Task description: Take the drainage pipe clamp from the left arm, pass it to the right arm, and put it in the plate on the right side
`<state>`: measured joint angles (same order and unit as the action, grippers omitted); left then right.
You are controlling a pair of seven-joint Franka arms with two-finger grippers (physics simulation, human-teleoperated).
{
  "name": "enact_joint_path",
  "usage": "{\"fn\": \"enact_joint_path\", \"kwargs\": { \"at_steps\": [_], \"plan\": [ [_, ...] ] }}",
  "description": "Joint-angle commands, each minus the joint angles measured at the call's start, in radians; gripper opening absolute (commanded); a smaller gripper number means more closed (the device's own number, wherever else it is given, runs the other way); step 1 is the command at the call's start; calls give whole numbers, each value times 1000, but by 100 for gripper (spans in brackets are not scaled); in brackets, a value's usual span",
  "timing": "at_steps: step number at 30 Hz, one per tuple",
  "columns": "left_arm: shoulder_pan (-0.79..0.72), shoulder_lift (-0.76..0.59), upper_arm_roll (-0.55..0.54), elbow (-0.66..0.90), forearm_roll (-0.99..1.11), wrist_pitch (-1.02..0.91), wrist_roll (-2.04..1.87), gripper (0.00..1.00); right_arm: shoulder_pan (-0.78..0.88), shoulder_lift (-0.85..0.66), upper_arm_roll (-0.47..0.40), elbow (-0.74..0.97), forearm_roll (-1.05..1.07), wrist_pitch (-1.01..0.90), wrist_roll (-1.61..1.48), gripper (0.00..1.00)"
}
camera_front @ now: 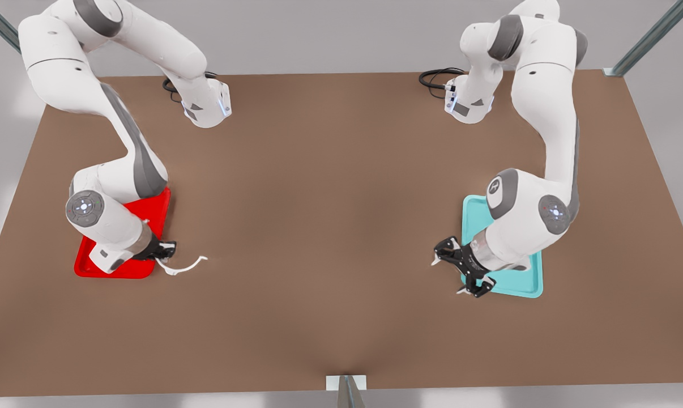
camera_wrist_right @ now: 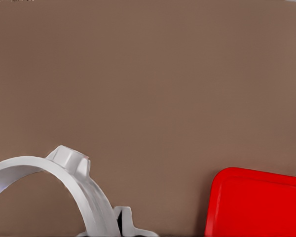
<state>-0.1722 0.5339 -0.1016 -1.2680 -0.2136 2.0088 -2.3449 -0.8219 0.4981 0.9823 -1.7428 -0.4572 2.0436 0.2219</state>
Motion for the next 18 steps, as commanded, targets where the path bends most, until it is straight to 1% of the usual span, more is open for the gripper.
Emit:
{"fn": "enact_joint_path", "kwargs": {
  "at_steps": [1,2,3,4,5,6,8,12,15,16,18],
  "plan": [
    [36,-69,0,-8,151,-327,1840,100,-131,-1,53,-34,14,53,-253,21],
    [65,-120,2,-31,157,-426,2069,100,-219,-1,88,-34,15,46,-311,21],
    [98,-190,2,-94,169,-427,2251,100,-307,-1,104,-32,58,35,-403,21],
    [109,-241,-4,-114,217,-432,2336,100,-348,0,102,-32,69,33,-444,21],
    [106,-276,-4,-159,252,-401,2363,100,-385,2,104,-34,72,-26,-450,21],
    [111,-275,-4,-160,256,-364,2356,100,-413,5,104,-34,135,-94,-452,21],
    [109,-258,0,-149,257,-367,2311,100,-431,5,99,-34,230,-200,-447,21],
    [89,-239,0,-149,292,-372,2234,100,-434,10,99,-49,236,-206,-447,21],
    [88,-239,-4,-149,290,-378,2230,100,-451,65,96,-58,236,-247,-447,21],
    [82,-238,-4,-149,290,-378,2230,100,-451,99,88,-57,232,-241,-447,21],
    [79,-235,-4,-149,286,-378,2211,100,-453,160,42,-57,210,-235,-450,21]
  ]
}}
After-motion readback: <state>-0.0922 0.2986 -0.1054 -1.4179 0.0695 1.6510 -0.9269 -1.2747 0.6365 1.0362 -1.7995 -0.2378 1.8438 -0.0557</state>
